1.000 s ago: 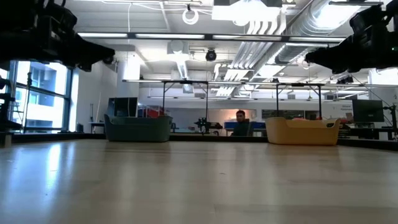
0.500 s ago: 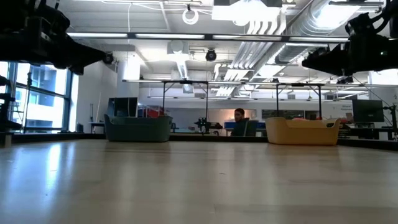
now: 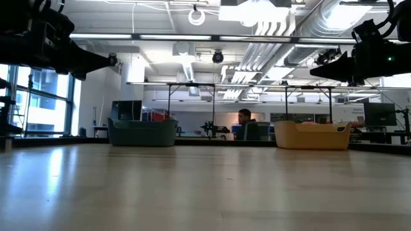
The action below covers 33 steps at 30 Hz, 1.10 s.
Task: Sort silverware by color (type)
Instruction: Return to Home Position
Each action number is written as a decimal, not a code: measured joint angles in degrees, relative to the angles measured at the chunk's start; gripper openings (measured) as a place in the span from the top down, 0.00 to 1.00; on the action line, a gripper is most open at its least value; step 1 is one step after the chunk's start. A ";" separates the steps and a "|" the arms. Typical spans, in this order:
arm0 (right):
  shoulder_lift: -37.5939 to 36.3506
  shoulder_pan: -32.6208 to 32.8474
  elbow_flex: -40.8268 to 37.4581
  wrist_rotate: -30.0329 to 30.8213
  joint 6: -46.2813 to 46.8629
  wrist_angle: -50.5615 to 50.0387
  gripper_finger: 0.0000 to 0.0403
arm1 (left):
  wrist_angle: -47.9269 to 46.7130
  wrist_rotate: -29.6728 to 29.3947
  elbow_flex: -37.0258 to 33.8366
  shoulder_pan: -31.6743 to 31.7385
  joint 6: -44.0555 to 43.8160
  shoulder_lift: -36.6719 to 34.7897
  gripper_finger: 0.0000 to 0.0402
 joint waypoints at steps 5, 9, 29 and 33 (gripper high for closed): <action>0.00 0.00 -0.02 -0.01 -0.05 0.01 1.00 | 0.03 0.00 0.00 0.00 0.95 -0.02 1.00; 0.00 0.02 -0.02 -0.01 0.02 0.00 1.00 | 0.05 0.00 0.00 0.00 0.97 -0.02 1.00; 0.00 0.02 -0.02 -0.01 -0.02 0.00 1.00 | 0.12 0.02 0.00 0.00 1.03 -0.02 1.00; 0.00 0.02 -0.04 -0.01 0.03 0.00 1.00 | 0.12 0.02 0.00 0.00 1.03 -0.02 1.00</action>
